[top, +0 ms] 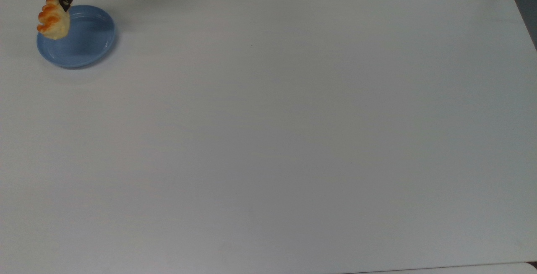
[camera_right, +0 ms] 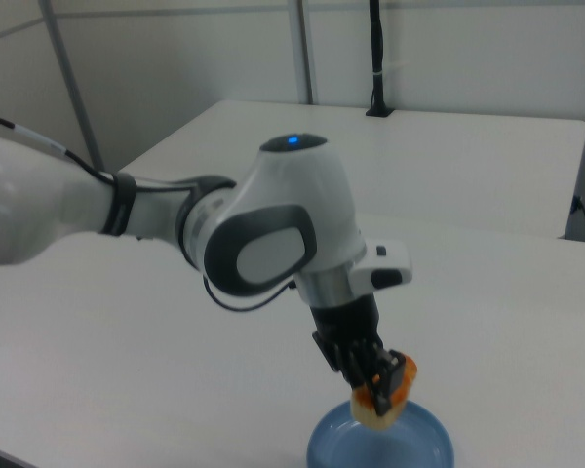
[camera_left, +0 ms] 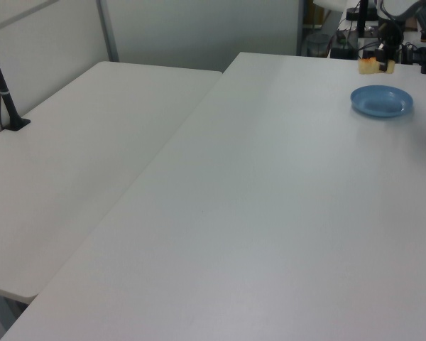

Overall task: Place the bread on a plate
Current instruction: 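Lower the bread roll onto the plate and open the gripper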

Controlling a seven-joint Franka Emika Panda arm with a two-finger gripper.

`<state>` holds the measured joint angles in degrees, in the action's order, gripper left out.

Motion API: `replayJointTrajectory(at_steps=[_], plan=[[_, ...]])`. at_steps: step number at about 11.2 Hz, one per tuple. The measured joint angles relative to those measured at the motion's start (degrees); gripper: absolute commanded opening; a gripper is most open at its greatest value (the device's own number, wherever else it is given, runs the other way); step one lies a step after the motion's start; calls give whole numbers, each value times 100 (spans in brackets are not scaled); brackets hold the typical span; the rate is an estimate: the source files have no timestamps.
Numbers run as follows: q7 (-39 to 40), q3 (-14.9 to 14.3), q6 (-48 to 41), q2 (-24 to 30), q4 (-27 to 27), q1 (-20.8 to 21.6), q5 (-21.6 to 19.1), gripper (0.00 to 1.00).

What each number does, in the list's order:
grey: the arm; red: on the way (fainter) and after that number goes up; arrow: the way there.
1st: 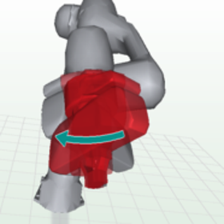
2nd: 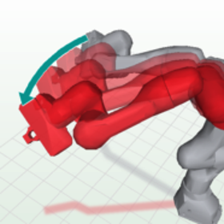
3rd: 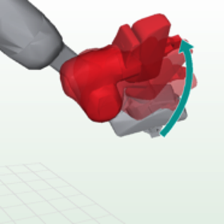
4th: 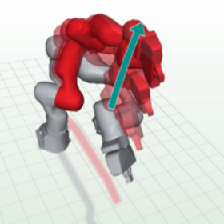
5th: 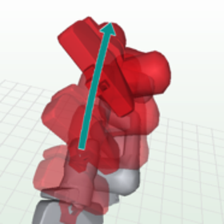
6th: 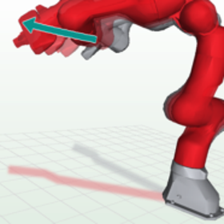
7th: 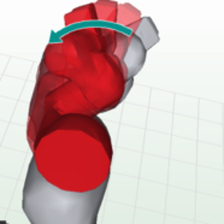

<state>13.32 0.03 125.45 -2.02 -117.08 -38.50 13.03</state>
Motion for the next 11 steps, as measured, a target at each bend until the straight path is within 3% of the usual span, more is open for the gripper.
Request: replayJointTrajectory(at_steps=[3, 5, 6, 7, 9, 11], plan=[[3, 0, 936, -68, -664, -184, 310, 36], [-33, 9, 1070, -175, -697, -177, 327, 36], [-123, 19, 1138, -257, -697, -171, 457, 44], [-279, 30, 1182, -353, -699, -170, 719, 69], [-533, 39, 1249, -537, -700, -169, 1169, 95], [-575, 40, 1256, -593, -700, -169, 1284, 100]])
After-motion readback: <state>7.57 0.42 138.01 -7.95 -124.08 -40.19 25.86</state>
